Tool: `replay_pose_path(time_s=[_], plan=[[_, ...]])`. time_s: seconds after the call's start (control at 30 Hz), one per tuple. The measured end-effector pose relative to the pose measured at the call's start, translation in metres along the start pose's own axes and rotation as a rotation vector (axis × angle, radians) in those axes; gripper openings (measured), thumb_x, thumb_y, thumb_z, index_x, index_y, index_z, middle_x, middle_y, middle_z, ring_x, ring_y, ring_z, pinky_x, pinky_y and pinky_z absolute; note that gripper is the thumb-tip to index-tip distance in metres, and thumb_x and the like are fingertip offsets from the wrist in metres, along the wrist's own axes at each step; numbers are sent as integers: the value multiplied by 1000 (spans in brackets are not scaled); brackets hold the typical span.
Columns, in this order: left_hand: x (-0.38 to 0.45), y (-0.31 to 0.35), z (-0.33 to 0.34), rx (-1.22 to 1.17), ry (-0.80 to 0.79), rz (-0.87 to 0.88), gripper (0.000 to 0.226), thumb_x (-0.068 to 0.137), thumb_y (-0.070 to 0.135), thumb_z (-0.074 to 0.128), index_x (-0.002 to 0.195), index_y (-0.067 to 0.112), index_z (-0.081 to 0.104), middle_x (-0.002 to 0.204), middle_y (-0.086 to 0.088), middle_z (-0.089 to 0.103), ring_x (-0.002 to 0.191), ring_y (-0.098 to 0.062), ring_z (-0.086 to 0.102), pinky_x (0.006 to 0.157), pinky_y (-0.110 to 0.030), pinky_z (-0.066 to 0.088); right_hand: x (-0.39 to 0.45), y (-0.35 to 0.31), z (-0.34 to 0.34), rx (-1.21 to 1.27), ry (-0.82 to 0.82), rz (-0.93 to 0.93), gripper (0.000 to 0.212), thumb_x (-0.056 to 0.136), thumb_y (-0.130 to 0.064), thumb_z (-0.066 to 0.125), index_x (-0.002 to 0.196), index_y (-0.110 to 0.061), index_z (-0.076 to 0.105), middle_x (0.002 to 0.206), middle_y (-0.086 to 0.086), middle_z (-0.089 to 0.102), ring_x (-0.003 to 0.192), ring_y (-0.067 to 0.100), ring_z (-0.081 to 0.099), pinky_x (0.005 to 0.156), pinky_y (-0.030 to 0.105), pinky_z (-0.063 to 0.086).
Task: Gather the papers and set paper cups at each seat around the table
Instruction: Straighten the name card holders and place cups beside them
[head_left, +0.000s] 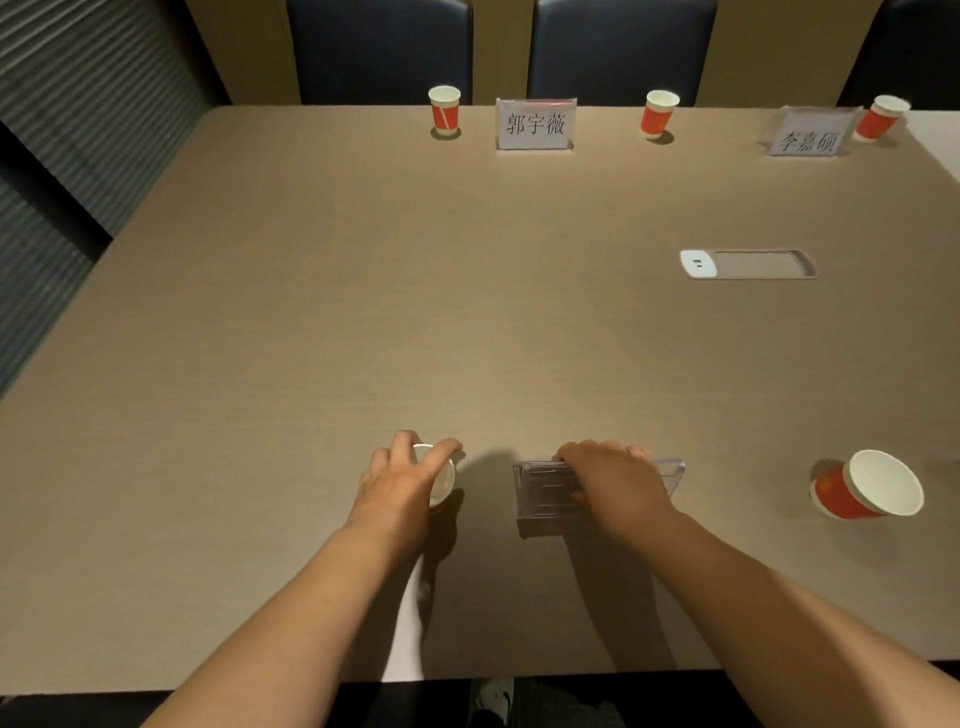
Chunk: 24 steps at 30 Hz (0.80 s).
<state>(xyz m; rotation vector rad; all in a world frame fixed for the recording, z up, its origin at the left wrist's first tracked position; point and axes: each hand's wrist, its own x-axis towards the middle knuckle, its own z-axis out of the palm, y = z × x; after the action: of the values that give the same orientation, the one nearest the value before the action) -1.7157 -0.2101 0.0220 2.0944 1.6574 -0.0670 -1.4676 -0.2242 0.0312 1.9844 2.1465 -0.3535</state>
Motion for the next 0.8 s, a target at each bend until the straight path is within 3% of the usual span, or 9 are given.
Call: replay_pose_path(time_s=[0.1, 0.23, 0.37, 0.47, 0.53, 0.6, 0.67, 0.7, 0.8], plan=[[4, -4, 3, -43, 31, -14, 61, 82, 30, 66, 134, 43, 37, 127, -4, 38, 112, -34, 47, 94, -43, 44, -1, 1, 1, -11, 7, -4, 39, 88, -15, 63, 123, -28, 51, 120, -1, 63, 109, 22, 57, 96, 39, 40], [6, -10, 3, -55, 51, 43, 50, 86, 35, 62, 131, 42, 40, 124, -4, 45, 107, -34, 51, 90, -43, 47, -2, -2, 0, -3, 8, 9, 36, 90, -16, 61, 122, -28, 52, 120, -2, 64, 110, 22, 57, 96, 39, 39], [0, -14, 0, 1, 19, 49, 85, 74, 31, 74, 143, 45, 26, 141, -4, 39, 119, -32, 49, 96, -44, 45, -1, -3, -6, 58, -39, 17, 37, 83, -18, 68, 117, -28, 56, 119, -1, 65, 114, 24, 58, 97, 41, 39], [-13, -18, -11, 22, 10, 54, 113, 63, 45, 80, 149, 44, 7, 159, -3, 21, 140, -31, 30, 111, -45, 32, -6, -16, -18, 33, -48, -32, 63, 81, -30, 72, 137, -24, 44, 144, 0, 50, 134, 26, 44, 109, 43, 33], [-24, -23, -23, 1, 24, 79, 113, 63, 56, 76, 151, 41, 6, 161, -2, 17, 146, -29, 20, 116, -45, 24, -10, -35, -32, 50, 18, -43, 68, 85, -38, 67, 144, -24, 37, 150, 1, 45, 138, 25, 40, 114, 41, 30], [-40, -35, -39, -19, 112, 117, 91, 69, 63, 68, 146, 36, 26, 150, 1, 34, 137, -23, 34, 112, -39, 31, -13, -65, -47, 83, 145, -104, 52, 89, -42, 61, 135, -23, 49, 136, 3, 57, 127, 26, 51, 106, 40, 38], [-66, -61, -63, -60, 210, 125, 45, 82, 58, 58, 117, 30, 54, 118, 6, 55, 108, -16, 50, 92, -30, 41, -21, -114, -62, 134, 221, -195, 30, 91, -43, 56, 109, -20, 62, 109, 5, 68, 104, 29, 62, 88, 38, 46], [-77, -72, -73, -56, 208, 113, 29, 89, 54, 52, 99, 27, 57, 102, 5, 59, 95, -18, 54, 81, -30, 41, -26, -136, -68, 159, 229, -227, 26, 92, -43, 53, 96, -18, 63, 97, 5, 69, 95, 30, 64, 80, 36, 47], [-125, -136, -101, 7, 222, 58, 34, 95, 46, 42, 75, 20, 50, 75, 4, 58, 79, -25, 59, 63, -32, 36, -44, -229, -80, 132, 191, -361, 30, 96, -42, 45, 77, -20, 51, 88, 6, 68, 87, 31, 63, 67, 34, 43]])
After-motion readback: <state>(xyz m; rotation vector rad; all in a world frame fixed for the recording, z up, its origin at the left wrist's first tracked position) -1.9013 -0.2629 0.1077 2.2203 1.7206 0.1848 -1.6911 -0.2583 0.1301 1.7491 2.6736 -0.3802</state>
